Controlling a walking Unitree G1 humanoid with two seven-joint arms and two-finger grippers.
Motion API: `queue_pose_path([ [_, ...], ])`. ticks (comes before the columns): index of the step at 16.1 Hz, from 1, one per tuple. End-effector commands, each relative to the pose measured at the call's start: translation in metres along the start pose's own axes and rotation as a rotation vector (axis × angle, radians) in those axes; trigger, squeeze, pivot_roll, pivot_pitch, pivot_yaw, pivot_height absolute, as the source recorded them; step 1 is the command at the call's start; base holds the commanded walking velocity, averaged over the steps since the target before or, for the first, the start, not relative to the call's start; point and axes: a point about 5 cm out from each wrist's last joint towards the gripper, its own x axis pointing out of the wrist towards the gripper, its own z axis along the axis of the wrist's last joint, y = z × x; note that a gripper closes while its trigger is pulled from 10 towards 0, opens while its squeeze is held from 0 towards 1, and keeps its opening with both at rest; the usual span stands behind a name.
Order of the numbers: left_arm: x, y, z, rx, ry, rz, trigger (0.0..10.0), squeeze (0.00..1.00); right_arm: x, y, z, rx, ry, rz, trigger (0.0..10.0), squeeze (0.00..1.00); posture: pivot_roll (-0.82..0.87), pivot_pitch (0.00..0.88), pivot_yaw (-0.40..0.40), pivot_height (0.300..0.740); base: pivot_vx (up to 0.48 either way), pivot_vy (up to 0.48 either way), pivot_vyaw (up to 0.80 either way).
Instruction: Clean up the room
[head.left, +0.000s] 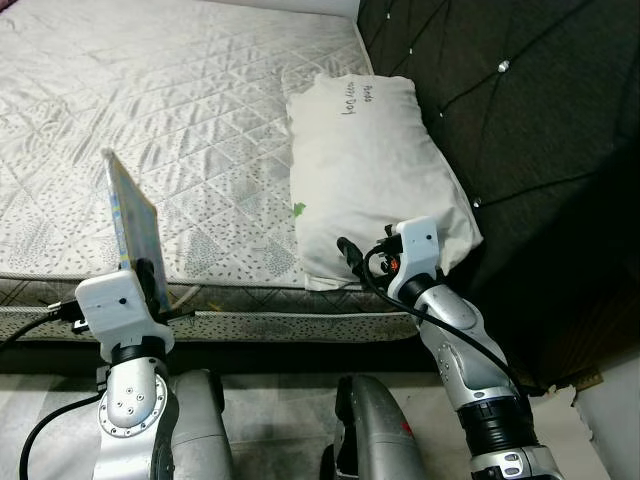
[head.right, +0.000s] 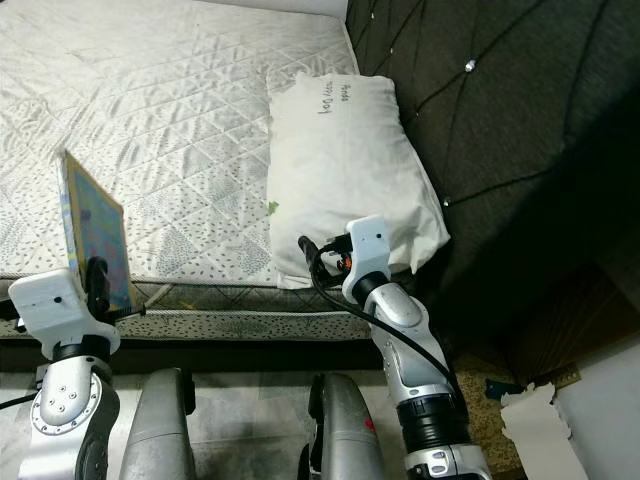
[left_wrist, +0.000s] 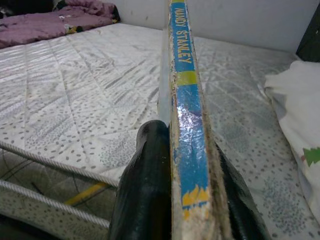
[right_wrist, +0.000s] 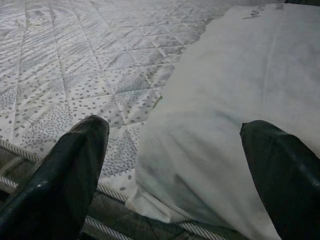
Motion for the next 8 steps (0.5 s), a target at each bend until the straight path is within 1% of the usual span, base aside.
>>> queue_pose_path([
  [1,0.0005,-0.0049,0.0057,-0.026,-0.038,-0.023,10.0,0.00,0.0006,-0.0029,0.0019,-0.012,-0.004,-0.005,10.0,0.00,-0.02,0.062,-0.128,0.606,0.000,0.000,0.00],
  [3,0.0009,-0.0063,0.0061,-0.041,-0.039,-0.029,10.0,0.00,0.0011,-0.0034,0.0021,-0.013,-0.005,-0.006,10.0,0.00,-0.02,0.063,-0.129,0.606,0.000,0.000,0.00],
  [7,0.0012,-0.0075,0.0067,-0.039,-0.044,-0.037,10.0,0.00,0.0016,-0.0039,0.0025,-0.018,-0.004,-0.006,10.0,0.00,-0.02,0.064,-0.130,0.606,0.000,0.000,0.00],
  [8,0.0004,-0.0090,0.0078,-0.047,-0.054,-0.057,10.0,0.00,0.0017,-0.0038,0.0026,-0.022,-0.004,-0.005,10.0,0.00,-0.02,0.065,-0.132,0.606,0.000,0.000,0.00],
])
